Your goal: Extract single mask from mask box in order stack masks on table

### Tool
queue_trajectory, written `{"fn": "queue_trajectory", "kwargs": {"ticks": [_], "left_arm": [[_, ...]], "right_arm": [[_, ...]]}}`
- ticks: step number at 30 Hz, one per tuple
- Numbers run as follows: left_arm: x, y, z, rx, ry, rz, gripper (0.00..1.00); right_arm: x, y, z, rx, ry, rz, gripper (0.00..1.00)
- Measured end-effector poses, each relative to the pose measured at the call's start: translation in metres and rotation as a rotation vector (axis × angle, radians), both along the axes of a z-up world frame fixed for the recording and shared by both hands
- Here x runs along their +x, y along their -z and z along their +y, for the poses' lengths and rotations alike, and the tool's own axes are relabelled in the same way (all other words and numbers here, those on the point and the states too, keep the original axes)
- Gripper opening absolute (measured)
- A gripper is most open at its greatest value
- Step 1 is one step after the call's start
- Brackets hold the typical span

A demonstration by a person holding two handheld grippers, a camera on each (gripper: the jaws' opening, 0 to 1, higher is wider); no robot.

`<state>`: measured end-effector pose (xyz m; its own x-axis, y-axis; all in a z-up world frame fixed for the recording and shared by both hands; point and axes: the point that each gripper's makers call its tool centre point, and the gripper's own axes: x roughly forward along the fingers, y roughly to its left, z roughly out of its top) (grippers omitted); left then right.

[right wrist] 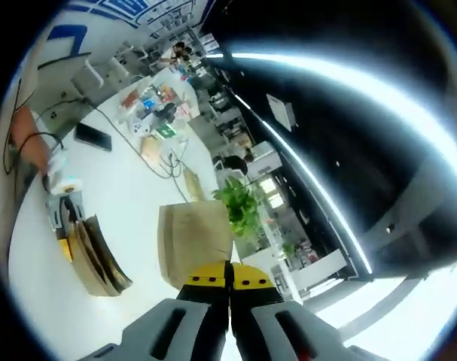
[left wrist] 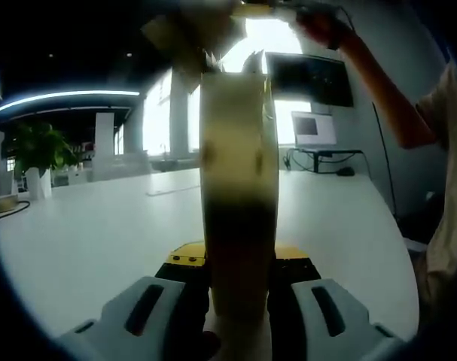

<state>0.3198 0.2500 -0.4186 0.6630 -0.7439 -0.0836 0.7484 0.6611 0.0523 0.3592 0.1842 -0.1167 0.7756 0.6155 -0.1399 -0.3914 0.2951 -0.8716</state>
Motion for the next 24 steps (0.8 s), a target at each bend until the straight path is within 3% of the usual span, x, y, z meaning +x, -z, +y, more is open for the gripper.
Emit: {"fn": "queue_trajectory", "kwargs": {"ticks": [16,24], "left_arm": [[0.000,0.000,0.001,0.002,-0.001,0.000,0.20],[0.001,0.000,0.001,0.002,-0.003,0.002,0.20]], "right_arm": [[0.037,0.047,-0.046,-0.014,0.132,0.094,0.00],[0.061,0.092,-0.073,-0.026,0.211,0.187,0.00]]}}
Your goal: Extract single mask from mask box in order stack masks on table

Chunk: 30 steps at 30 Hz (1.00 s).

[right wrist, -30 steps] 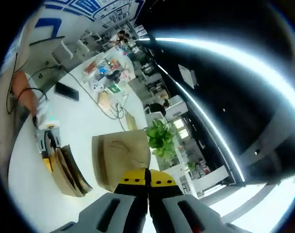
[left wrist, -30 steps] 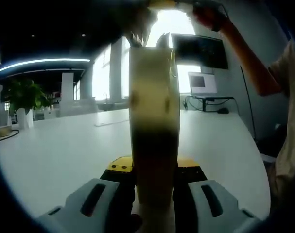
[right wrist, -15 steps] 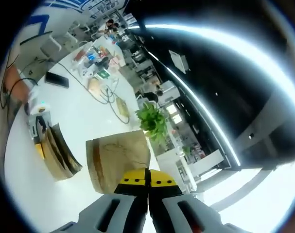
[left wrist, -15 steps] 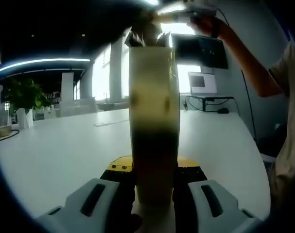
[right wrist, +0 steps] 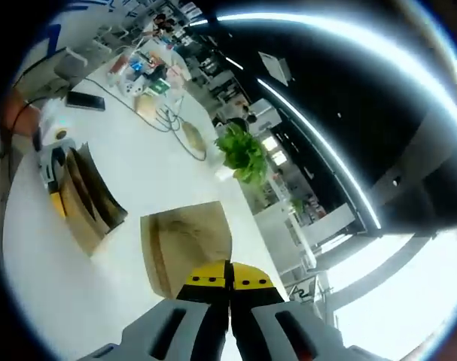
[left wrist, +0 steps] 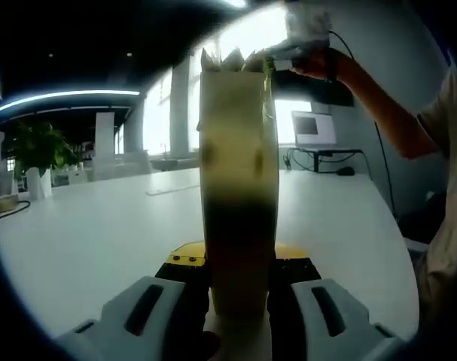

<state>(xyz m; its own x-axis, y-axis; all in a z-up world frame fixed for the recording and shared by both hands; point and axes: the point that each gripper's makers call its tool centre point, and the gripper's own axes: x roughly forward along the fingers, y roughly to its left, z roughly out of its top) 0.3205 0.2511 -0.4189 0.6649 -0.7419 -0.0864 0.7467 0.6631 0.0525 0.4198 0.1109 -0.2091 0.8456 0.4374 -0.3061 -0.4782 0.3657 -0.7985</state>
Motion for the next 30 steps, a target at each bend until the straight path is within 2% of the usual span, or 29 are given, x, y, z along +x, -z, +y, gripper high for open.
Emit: {"fn": "queue_trajectory", "kwargs": {"ticks": [3,7,16,21,28,30], "left_arm": [[0.000,0.000,0.000,0.002,-0.001,-0.002,0.20],[0.000,0.000,0.000,0.000,0.000,0.000,0.20],[0.000,0.000,-0.001,0.001,-0.002,0.000,0.20],[0.000,0.000,-0.001,0.002,-0.003,0.000,0.20],[0.000,0.000,0.000,0.003,-0.003,0.000,0.20],[0.000,0.000,0.000,0.003,-0.003,0.000,0.20]], "right_arm": [[0.010,0.013,-0.010,-0.015,0.034,0.014,0.00],[0.018,0.025,-0.016,-0.022,0.039,0.037,0.00],[0.026,0.048,-0.020,-0.064,0.059,0.069,0.00],[0.035,0.062,-0.029,-0.157,0.108,0.038,0.00],[0.031,0.100,-0.032,-0.278,0.112,0.070,0.00],[0.026,0.107,-0.029,-0.287,0.099,0.075,0.00]]}}
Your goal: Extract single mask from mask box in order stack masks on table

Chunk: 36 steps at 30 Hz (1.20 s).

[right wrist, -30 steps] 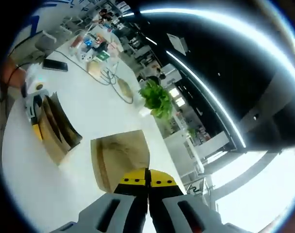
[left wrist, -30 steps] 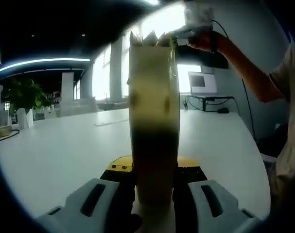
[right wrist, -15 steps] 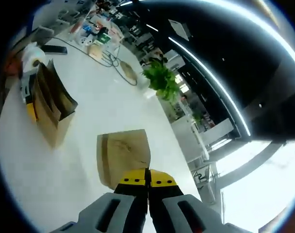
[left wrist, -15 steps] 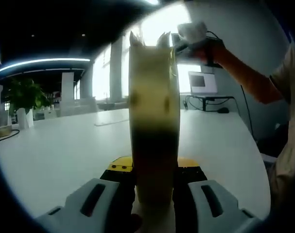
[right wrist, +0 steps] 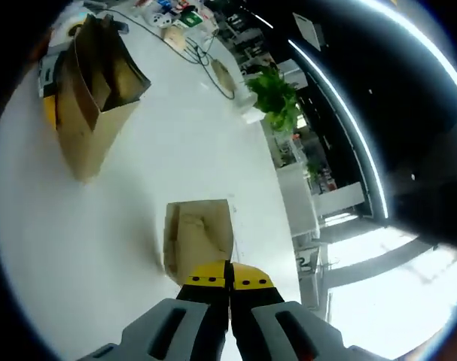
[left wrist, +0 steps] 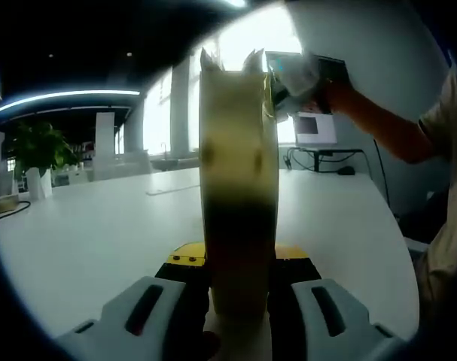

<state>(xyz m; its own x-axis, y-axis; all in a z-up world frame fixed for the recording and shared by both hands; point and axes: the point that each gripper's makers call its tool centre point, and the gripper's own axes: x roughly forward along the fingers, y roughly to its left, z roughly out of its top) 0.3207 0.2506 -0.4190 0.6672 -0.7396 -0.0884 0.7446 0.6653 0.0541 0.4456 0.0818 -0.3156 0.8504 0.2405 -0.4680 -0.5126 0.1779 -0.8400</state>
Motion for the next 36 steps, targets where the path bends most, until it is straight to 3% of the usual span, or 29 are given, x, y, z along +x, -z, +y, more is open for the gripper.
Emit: {"fn": "queue_trajectory", "kwargs": {"ticks": [4,13,23,27,31,36], "left_arm": [[0.000,0.000,0.000,0.000,0.000,0.000,0.20],[0.000,0.000,0.001,0.002,-0.002,-0.001,0.20],[0.000,0.001,0.001,0.002,-0.003,0.001,0.20],[0.000,0.001,0.001,0.003,-0.004,0.002,0.20],[-0.001,0.001,0.001,0.004,-0.005,0.002,0.20],[0.000,0.001,0.001,0.004,-0.005,0.003,0.20]], "right_arm": [[-0.011,0.007,-0.003,-0.014,-0.005,0.007,0.00],[-0.037,0.051,-0.007,-0.072,-0.010,0.091,0.00],[-0.042,0.090,-0.009,0.002,0.037,0.168,0.00],[-0.041,0.096,-0.012,0.061,0.082,0.162,0.00],[-0.039,0.110,-0.015,0.054,0.092,0.170,0.00],[-0.038,0.119,-0.014,0.101,0.102,0.165,0.00]]}}
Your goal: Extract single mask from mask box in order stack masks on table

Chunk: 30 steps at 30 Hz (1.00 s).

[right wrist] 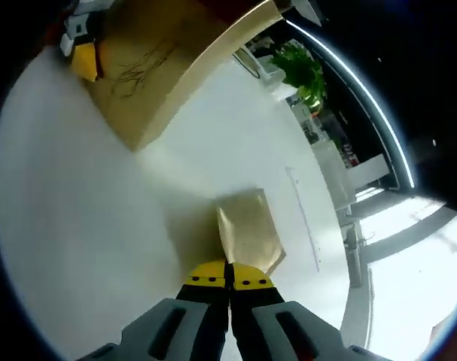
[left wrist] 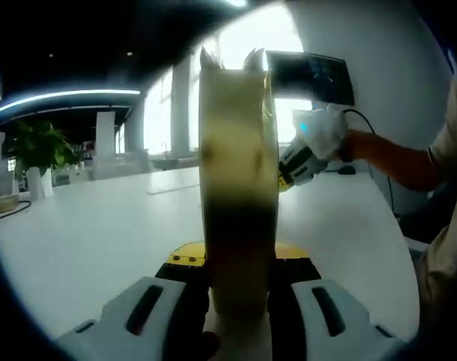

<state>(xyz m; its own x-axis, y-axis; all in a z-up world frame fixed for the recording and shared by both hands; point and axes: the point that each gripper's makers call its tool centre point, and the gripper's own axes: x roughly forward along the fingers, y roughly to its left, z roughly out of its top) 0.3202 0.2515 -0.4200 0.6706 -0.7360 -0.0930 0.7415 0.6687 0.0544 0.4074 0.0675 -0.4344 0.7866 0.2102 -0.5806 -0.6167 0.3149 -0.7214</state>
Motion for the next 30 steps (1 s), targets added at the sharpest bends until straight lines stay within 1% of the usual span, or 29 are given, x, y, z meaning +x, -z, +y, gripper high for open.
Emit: {"fn": "queue_trajectory", "kwargs": {"ticks": [5,10,16,19,22,25,26,27,30], "left_arm": [[0.000,0.000,0.000,0.000,0.000,0.000,0.20],[0.000,0.000,0.000,0.000,0.000,0.000,0.20],[0.000,0.000,-0.001,0.001,0.000,0.000,0.20],[0.000,0.000,0.000,0.001,-0.001,0.000,0.20],[0.000,0.000,0.000,0.002,-0.001,-0.001,0.20],[0.000,0.000,0.000,0.001,-0.001,0.000,0.20],[0.000,0.000,0.000,0.002,-0.001,0.000,0.20],[0.000,0.000,0.000,0.002,-0.002,-0.001,0.20],[0.001,0.000,0.000,0.003,-0.003,-0.001,0.20]], "right_arm": [[0.003,0.002,-0.002,0.042,0.023,-0.020,0.00],[0.000,0.007,0.001,0.056,0.004,-0.022,0.00],[0.000,0.010,0.002,0.079,0.003,-0.024,0.00],[-0.004,0.010,0.002,0.097,0.010,-0.024,0.06],[-0.008,0.009,0.004,0.133,0.010,-0.023,0.08],[-0.011,0.007,0.004,0.157,0.005,-0.032,0.06],[-0.010,0.007,0.005,0.155,-0.001,-0.039,0.02],[-0.010,0.008,0.005,0.152,-0.003,-0.040,0.00],[-0.011,0.009,0.006,0.135,-0.013,-0.040,0.00]]}}
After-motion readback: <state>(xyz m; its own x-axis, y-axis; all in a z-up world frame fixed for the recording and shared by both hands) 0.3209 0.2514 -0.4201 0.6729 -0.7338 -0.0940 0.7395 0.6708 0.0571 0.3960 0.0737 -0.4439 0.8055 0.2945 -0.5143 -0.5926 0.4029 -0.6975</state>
